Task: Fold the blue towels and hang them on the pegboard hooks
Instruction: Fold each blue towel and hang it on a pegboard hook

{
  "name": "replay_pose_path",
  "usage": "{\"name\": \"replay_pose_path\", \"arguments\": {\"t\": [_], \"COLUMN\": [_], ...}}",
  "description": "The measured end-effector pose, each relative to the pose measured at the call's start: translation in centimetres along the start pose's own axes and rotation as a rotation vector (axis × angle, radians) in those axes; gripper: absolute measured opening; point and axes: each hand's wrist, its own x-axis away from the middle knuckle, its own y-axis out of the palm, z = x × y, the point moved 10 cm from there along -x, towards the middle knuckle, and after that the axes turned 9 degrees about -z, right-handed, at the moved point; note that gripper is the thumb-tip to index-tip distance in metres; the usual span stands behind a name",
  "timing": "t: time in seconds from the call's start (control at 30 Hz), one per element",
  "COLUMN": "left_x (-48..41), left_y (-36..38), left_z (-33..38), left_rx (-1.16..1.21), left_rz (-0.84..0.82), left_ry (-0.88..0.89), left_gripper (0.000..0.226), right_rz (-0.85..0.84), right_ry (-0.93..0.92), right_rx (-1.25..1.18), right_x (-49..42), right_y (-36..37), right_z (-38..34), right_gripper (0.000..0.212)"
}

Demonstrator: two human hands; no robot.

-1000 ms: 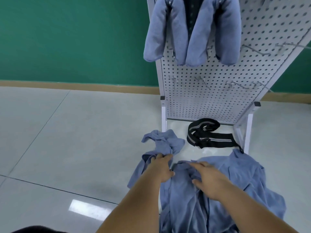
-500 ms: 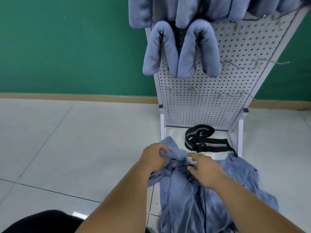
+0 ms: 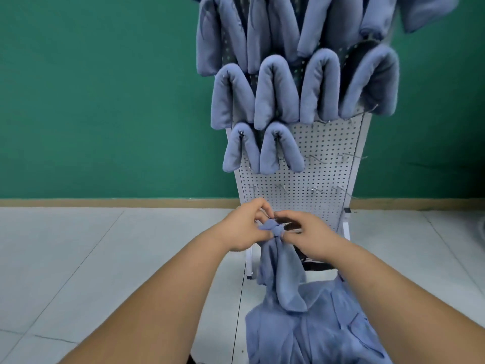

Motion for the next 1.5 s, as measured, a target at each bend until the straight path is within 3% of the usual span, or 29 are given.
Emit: {"name": "replay_pose_path", "arguments": {"t": [0.2,0.33,0.43,0.67,0.83,1.03,1.1,1.23,1.3,1.43,1.5], "left_x": [1.8,2.1,1.6,-1.2,-2.9,-4.9,-5.3,-6.0,-6.3,-6.5,-6.4], "left_y": [-1.4,-1.7,-1.0,3.1,3.3,2.6,2.2,4.1,4.5,4.0,3.6], "left_z": [6.7,8.0,6.7,9.0,7.8,5.5,5.9,7.6,8.0,7.4,6.9], "left_rx": [0.015,-0.058,0.020,0.161,0.016,-0.127,-0.089,0.025,0.033,0.003,-0.019], "left_rz": [0.026,0.128,0.179,0.126,0.105,0.146,0.185,0.111,0.101,0.131,0.142], "left_ry": [0.146,0.179,0.131,0.223,0.157,0.055,0.086,0.178,0.207,0.190,0.170], "left_gripper": [0.029,0.020,0.014,0.018,0.016,0.012,0.011,0.010,0.009,0.011,0.014], "right_rz": [-0.044,0.051,0.138,-0.012,0.039,0.191,0.146,0.000,-0.006,-0.040,-0.041], "right_ry": [-0.072,-0.079,-0.062,-0.025,-0.006,0.012,0.068,0.040,0.011,0.012,0.012], "right_rx": [0.067,0.108,0.075,0.067,0.203,0.183,0.184,0.206,0.237,0.187,0.115], "right_x": [4.1,6.6,7.8,7.2,6.8,7.1,6.5,4.9,4.1,3.7,3.7], "right_y": [-4.8,-8.2,-10.4,-8.1,-10.1,-14.4,-13.8,-10.1,-9.3,-9.1,-9.5], "right_z": [-5.4,-5.9,-4.6,-2.5,-1.5,0.9,2.2,2.0,1.7,1.6,1.7], "right_gripper": [0.016,0.020,0.022,0.024,0.003,0.009,0.006,0.021,0.013,0.022,0.017]}}
